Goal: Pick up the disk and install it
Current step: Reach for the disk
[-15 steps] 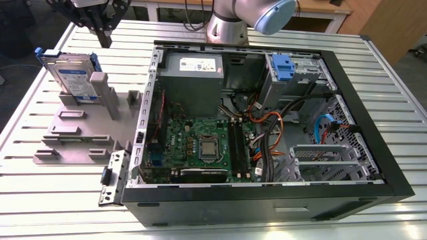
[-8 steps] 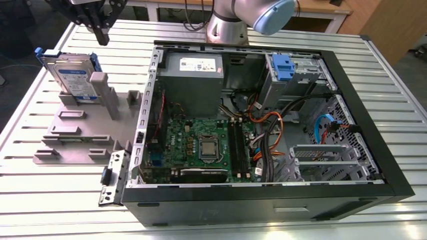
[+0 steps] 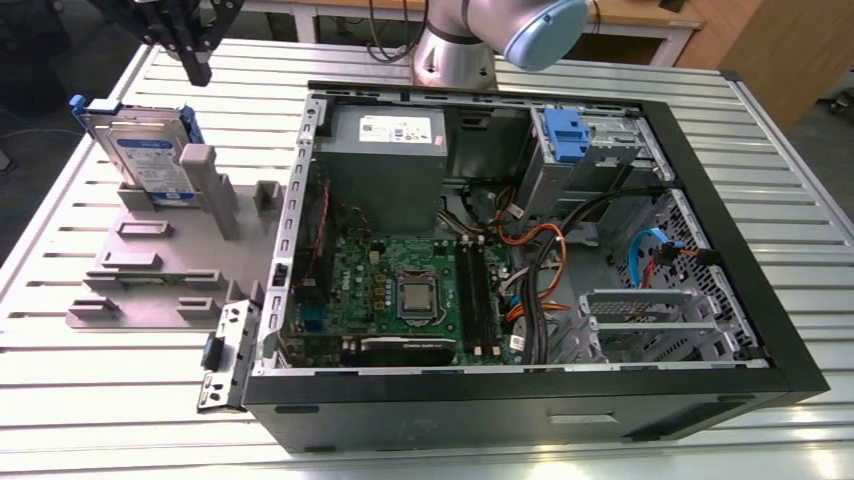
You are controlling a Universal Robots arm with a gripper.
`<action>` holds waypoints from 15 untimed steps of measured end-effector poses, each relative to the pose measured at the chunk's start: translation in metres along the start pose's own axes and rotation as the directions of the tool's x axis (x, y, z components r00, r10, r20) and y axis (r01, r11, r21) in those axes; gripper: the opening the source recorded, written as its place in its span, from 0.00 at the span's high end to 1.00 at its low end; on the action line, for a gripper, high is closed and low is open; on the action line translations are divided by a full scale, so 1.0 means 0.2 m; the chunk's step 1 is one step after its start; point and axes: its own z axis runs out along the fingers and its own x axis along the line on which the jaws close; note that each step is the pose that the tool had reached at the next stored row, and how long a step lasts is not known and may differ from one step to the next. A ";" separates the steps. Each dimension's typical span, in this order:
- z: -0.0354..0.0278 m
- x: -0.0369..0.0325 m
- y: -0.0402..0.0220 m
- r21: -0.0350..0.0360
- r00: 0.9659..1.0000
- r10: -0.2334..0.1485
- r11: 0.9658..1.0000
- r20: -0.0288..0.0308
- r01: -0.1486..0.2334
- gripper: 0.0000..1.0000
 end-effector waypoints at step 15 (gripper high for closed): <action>-0.003 0.232 -0.003 0.000 1.000 0.000 1.000 0.000 0.000 0.89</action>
